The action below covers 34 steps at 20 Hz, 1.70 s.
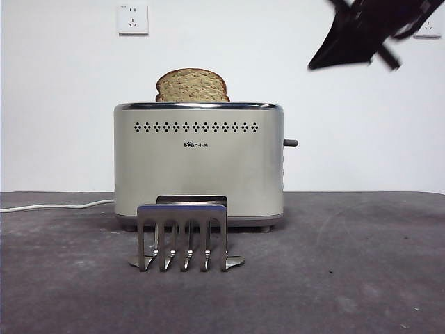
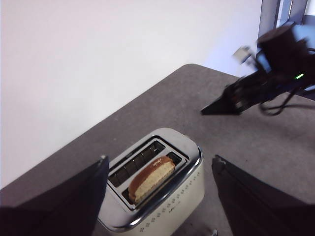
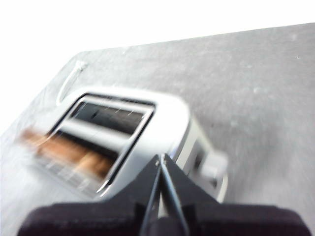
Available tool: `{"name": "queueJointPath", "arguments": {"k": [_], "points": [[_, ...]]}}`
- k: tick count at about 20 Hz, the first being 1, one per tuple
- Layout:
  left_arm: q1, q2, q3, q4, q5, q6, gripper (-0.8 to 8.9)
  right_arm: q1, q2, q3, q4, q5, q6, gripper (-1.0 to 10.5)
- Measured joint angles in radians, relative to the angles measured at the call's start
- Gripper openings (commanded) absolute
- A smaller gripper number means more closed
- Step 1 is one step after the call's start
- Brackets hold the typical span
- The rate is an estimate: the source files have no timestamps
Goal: Pick up a slice of bread from the rack,put the bread on the toaster,press the button
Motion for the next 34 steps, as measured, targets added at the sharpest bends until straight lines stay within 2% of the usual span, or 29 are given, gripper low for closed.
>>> {"name": "queueJointPath", "arguments": {"k": [4, 6, 14, 15, 17, 34], "points": [[0.000, 0.000, 0.000, -0.027, 0.000, 0.000, 3.45, 0.000, -0.211, 0.000, -0.344, 0.001, -0.086, -0.1], [0.000, 0.000, 0.000, -0.040, 0.000, 0.000, 3.45, 0.005, -0.282, 0.000, -0.465, 0.001, -0.120, -0.1], [0.000, 0.000, 0.000, -0.154, 0.000, 0.000, 3.39, 0.007, -0.509, 0.000, -0.837, 0.001, -0.252, -0.1], [0.000, 0.000, 0.000, -0.172, 0.000, 0.000, 2.75, 0.007, -0.537, 0.000, -0.852, 0.000, -0.259, -0.1], [0.000, 0.000, 0.000, -0.195, 0.000, 0.000, -0.23, 0.007, -0.578, 0.000, -0.858, 0.000, -0.266, -0.1], [0.000, 0.000, 0.000, -0.199, 0.000, -0.001, -0.04, 0.007, -0.606, 0.000, -0.858, 0.001, -0.269, 0.0]]}}
